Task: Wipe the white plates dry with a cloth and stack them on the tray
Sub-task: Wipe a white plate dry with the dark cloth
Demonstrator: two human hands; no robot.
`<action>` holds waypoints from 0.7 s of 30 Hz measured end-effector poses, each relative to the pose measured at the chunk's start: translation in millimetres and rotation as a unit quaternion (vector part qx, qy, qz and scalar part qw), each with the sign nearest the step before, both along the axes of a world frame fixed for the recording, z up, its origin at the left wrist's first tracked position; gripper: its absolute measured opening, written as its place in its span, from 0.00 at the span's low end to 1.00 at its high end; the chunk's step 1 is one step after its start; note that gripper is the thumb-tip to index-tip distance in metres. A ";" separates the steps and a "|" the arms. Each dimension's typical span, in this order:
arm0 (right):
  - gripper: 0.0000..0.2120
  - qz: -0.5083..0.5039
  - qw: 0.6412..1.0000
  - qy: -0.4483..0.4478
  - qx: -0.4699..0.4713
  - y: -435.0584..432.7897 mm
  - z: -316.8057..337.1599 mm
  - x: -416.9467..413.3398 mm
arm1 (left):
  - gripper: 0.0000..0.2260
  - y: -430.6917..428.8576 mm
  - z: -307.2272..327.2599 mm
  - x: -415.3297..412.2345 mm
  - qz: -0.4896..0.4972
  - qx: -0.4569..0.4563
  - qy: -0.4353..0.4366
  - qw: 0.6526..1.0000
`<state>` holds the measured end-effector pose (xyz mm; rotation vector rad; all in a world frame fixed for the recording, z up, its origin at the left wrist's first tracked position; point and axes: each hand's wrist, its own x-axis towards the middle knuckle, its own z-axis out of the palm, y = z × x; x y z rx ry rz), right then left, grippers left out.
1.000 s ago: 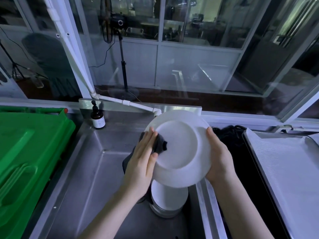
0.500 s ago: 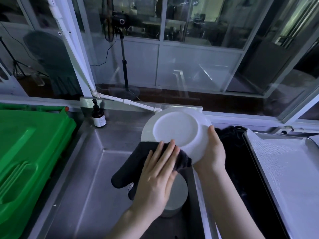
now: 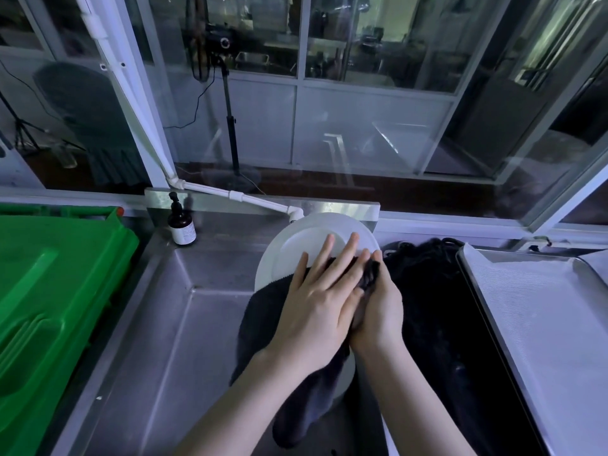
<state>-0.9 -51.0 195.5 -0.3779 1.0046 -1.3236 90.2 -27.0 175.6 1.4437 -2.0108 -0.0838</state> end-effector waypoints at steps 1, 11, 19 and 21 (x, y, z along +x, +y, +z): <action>0.15 -0.004 1.000 0.016 -0.006 1.7 -0.5 1.0 | 0.23 -4.6 2.4 -0.8 0.005 0.009 0.014 1.000; 0.24 0.006 0.989 0.142 -0.045 18.6 -4.9 2.4 | 0.21 -53.4 3.7 29.5 0.048 0.095 0.167 0.980; 0.20 0.000 0.994 0.108 -0.025 3.8 1.6 -11.6 | 0.24 -6.5 -16.6 36.5 0.125 0.017 0.040 0.991; 0.20 0.005 0.996 0.085 -0.034 -1.2 4.4 -11.8 | 0.24 9.0 -19.5 20.5 0.105 -0.005 0.038 0.994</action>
